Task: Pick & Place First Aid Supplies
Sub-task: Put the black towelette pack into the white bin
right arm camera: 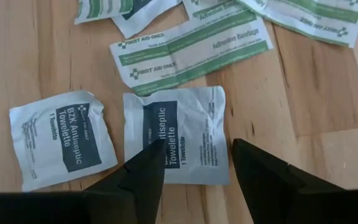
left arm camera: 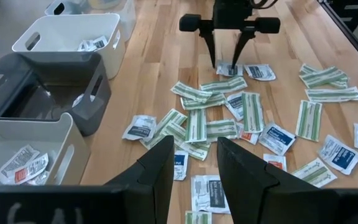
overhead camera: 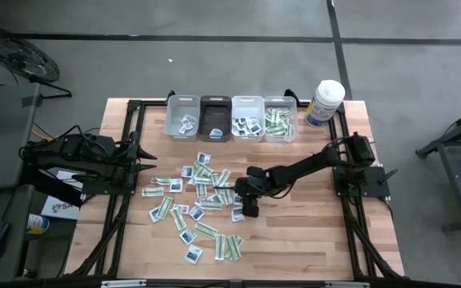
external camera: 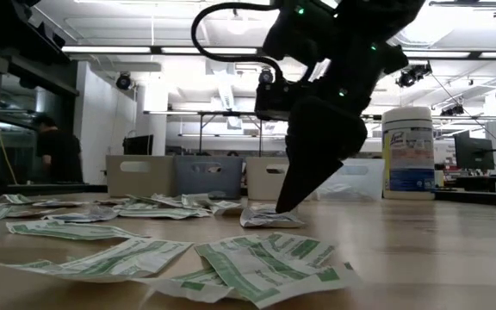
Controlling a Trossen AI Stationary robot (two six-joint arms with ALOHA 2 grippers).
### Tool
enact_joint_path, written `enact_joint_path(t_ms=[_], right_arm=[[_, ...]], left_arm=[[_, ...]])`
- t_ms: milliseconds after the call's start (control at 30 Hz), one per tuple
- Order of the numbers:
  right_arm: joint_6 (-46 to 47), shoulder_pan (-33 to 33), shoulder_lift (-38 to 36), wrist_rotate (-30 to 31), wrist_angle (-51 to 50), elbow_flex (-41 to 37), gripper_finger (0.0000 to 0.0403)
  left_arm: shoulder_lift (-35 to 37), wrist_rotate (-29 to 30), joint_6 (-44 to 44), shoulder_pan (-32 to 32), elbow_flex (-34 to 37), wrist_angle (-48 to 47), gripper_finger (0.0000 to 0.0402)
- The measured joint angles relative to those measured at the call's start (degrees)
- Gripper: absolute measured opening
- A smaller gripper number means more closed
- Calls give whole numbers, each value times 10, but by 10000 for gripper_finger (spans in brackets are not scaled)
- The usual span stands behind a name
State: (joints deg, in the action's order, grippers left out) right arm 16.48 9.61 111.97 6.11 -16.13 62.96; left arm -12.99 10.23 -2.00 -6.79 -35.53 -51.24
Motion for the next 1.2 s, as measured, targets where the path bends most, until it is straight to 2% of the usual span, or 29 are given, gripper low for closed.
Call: enact_joint_path(t_ms=[167,367,900,1200], right_arm=[[31,0,11,-3,-29,2,159],[46,0,9,11,-15,-2,116],[91,-30,-63,23,-12,-7,11],[90,-67,-132,59,0,-6,18]], left_arm=[[0,0,0,0,0,0,119],[0,-2,-3,0,0,0,119],[0,-2,-3,0,0,0,119],[0,-1,-3,0,0,1,119]])
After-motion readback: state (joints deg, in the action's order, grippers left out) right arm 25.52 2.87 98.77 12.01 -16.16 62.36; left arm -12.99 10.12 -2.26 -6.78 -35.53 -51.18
